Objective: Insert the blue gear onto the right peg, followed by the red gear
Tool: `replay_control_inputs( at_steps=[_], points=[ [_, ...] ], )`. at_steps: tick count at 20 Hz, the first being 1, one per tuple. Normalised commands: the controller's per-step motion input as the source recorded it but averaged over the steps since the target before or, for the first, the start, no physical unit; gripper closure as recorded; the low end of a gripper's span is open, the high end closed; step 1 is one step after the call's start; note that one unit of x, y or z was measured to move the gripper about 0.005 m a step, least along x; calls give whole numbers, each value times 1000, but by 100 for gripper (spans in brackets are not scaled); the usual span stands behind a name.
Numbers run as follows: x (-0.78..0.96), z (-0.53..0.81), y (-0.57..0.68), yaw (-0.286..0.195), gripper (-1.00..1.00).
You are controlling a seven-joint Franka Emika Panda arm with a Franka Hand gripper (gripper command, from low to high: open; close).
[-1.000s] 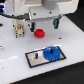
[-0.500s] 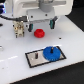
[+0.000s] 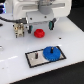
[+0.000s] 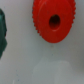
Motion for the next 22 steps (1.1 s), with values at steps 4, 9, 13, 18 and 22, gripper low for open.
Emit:
replay_control_inputs(
  at_steps=[4,9,13,18,22],
  points=[
    [-40,-175,-20,0,-100],
    [-41,-188,-39,0,-100],
    [-76,-177,-38,0,100],
    [-77,-109,-7,0,100],
    [-22,-71,22,0,100]
  ],
)
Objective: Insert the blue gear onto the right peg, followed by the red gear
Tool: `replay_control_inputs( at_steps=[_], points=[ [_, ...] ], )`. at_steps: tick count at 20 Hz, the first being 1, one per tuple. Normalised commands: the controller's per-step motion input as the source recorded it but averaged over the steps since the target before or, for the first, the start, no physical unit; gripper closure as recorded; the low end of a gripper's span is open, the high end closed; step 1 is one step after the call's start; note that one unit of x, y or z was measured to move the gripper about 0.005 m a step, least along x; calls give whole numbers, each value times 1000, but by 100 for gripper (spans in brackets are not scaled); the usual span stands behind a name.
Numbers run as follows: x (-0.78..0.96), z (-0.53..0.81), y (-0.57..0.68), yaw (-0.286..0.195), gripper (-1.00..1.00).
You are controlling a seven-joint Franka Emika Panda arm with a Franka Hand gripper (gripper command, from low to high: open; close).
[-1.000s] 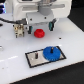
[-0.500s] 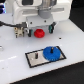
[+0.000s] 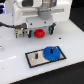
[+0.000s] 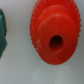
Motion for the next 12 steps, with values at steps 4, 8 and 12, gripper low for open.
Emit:
replay_control_inputs(
  at_steps=[4,8,12],
  points=[
    [-87,-57,-5,0,100],
    [-157,-65,7,0,-100],
    [-97,115,14,0,100]
  ],
)
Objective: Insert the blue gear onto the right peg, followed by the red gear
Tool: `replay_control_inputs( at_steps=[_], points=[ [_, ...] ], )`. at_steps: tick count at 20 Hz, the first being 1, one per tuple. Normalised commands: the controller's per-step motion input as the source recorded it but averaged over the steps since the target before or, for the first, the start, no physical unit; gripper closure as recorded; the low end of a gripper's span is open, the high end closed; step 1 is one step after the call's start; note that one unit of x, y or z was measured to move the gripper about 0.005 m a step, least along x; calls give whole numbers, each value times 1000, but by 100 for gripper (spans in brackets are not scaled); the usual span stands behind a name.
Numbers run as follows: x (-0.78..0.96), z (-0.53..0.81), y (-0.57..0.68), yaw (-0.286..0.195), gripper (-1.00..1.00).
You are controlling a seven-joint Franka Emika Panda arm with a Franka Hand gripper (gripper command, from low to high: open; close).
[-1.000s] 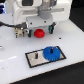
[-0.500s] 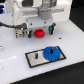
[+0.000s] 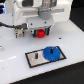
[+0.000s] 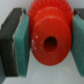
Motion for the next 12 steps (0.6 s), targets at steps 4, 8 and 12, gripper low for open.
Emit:
replay_control_inputs(
  at_steps=[4,8,12],
  points=[
    [125,449,10,0,100],
    [289,533,-3,0,100],
    [482,464,-65,0,100]
  ],
)
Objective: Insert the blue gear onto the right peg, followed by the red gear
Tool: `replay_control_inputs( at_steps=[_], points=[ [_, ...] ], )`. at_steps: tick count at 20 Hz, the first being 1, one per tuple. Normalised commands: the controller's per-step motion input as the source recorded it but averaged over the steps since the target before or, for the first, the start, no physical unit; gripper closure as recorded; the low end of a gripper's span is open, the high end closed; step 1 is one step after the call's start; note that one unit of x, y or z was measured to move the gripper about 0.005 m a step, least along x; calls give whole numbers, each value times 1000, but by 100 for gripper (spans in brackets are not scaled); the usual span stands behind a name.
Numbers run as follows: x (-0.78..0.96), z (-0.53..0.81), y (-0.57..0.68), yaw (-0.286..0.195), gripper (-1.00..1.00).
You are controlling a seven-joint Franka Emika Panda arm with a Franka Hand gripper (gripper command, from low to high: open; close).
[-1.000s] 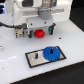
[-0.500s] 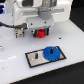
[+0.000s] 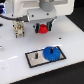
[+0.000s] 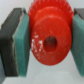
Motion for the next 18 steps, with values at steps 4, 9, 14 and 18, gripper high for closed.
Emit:
replay_control_inputs(
  at_steps=[4,9,14,18],
  points=[
    [598,458,-106,0,100],
    [685,450,-65,0,100],
    [710,384,-15,0,100],
    [707,328,-7,0,100]
  ],
)
